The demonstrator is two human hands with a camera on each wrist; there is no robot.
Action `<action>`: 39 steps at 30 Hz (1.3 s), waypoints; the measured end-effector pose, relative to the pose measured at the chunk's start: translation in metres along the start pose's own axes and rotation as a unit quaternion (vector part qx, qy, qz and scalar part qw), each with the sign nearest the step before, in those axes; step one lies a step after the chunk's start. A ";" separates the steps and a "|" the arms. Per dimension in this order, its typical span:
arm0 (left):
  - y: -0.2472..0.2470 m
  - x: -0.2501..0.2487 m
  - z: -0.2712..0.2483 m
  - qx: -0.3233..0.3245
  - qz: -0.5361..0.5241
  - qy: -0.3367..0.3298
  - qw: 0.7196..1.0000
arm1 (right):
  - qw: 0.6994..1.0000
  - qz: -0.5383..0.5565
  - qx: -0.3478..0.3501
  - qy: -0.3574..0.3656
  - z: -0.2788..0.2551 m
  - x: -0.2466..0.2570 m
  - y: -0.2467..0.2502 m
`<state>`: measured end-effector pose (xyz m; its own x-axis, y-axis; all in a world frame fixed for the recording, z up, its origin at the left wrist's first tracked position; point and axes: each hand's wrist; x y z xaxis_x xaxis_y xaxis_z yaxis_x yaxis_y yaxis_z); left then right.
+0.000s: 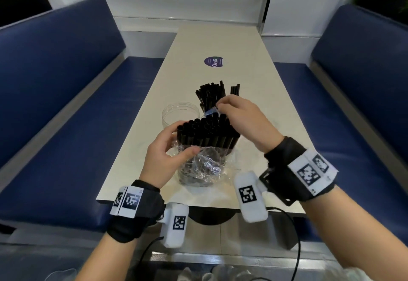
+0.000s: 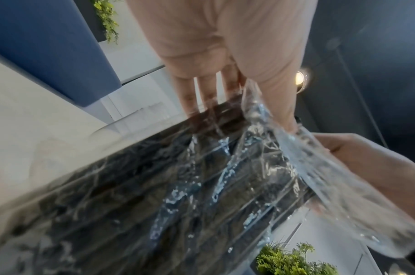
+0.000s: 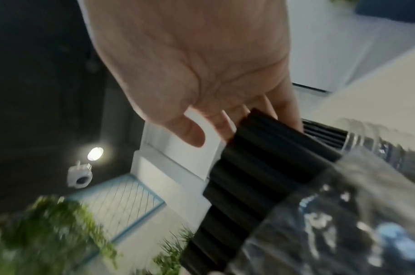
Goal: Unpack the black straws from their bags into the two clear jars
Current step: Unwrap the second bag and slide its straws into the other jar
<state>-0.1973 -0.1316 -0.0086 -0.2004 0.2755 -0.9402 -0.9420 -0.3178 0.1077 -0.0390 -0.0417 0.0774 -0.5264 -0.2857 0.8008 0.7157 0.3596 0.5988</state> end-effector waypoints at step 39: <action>0.009 0.010 0.005 -0.001 0.020 0.064 0.998 | 0.955 0.222 0.195 -0.024 -0.030 -0.047 -0.028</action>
<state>-0.2090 -0.1269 -0.0148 -0.2018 0.1434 -0.9689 -0.9334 -0.3278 0.1459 -0.0209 -0.0654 0.0228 -0.2373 0.0094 0.9714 0.6524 0.7425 0.1522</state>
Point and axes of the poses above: each hand's wrist, its own z-axis towards the middle knuckle, its own y-axis out of the back of the hand, x = y × z, and after that the axes turned 5 degrees about -z, right-handed
